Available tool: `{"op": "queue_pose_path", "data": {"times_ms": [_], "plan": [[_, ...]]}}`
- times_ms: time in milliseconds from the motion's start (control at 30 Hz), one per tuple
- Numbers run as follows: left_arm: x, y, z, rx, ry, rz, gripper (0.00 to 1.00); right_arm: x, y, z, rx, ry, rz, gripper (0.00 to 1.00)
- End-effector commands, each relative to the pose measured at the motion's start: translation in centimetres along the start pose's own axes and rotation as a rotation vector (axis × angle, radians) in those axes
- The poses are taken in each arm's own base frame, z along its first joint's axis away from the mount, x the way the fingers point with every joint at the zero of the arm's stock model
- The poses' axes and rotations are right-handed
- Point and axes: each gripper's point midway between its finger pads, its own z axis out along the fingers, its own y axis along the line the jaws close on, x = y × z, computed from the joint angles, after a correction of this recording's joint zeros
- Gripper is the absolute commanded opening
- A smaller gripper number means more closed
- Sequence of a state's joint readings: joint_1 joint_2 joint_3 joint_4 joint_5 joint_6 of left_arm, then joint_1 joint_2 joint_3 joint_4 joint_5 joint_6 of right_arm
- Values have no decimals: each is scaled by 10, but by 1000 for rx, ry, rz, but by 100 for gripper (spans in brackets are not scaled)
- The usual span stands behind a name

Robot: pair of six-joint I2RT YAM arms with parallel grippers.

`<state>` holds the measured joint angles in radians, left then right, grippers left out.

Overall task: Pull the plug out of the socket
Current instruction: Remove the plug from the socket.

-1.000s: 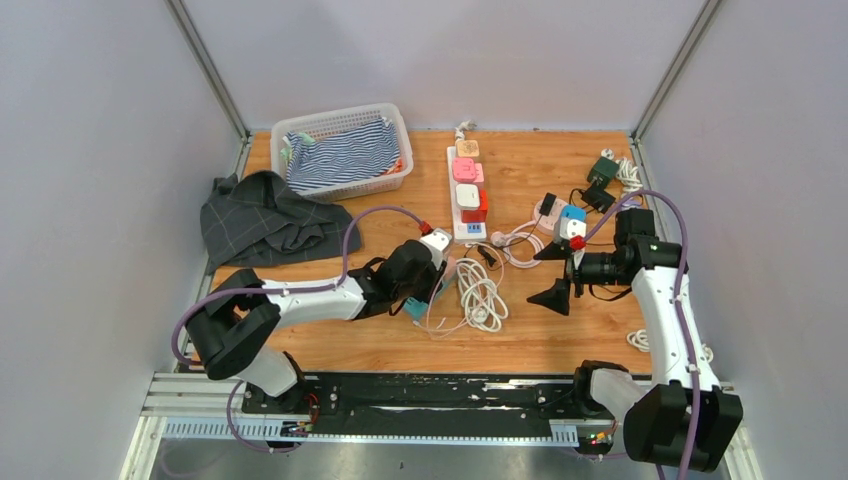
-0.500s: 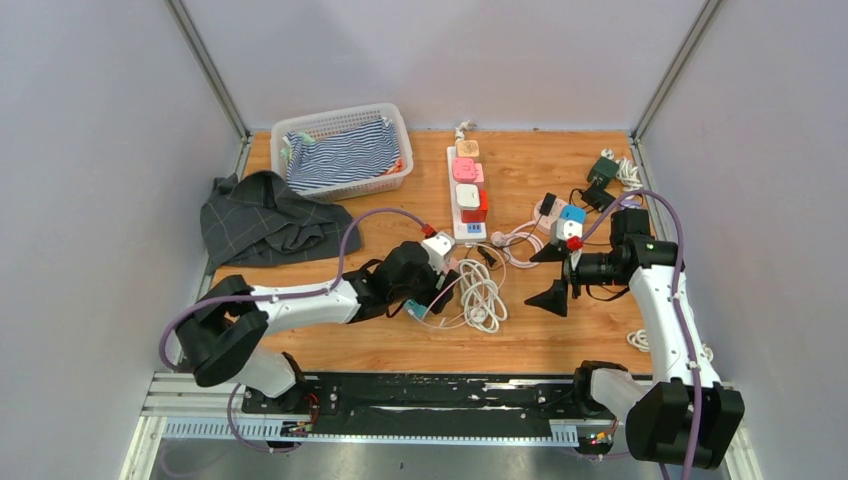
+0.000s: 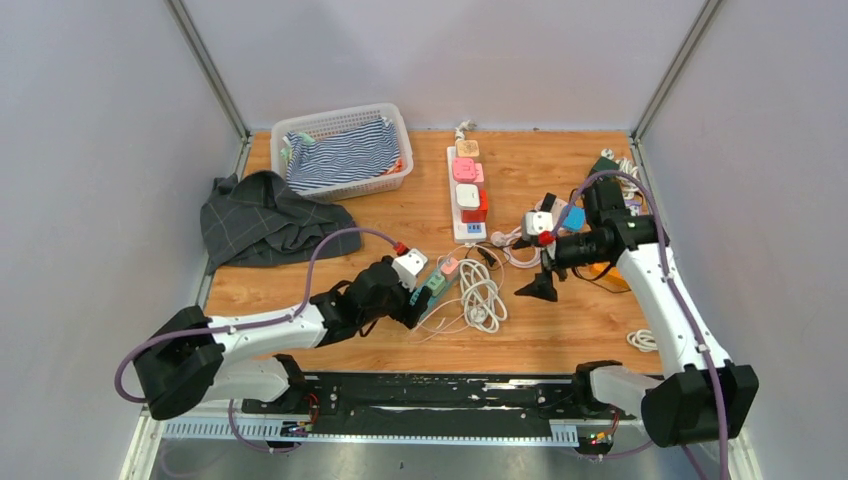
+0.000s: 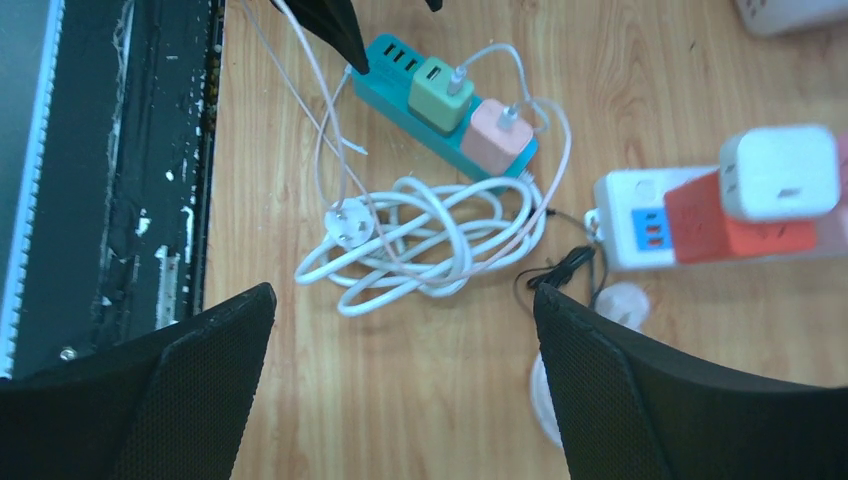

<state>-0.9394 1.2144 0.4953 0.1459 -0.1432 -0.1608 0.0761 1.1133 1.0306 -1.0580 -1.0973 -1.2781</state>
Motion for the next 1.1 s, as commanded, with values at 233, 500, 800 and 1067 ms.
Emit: {"op": "queue_pose_path", "data": {"times_ms": [233,500,800,1067], "plan": [[-15,13,-34,-23,-216,50,83,-57,-34,68,-204,120,-412,100],[-18,15,-58,5,-437,67,84,-58,-40,152,-415,192,-557,84],[-21,17,-65,4,-496,72,83,-7,-15,193,-582,369,-604,59],[-21,10,-70,45,-549,81,83,26,-17,202,-575,452,-616,57]]}}
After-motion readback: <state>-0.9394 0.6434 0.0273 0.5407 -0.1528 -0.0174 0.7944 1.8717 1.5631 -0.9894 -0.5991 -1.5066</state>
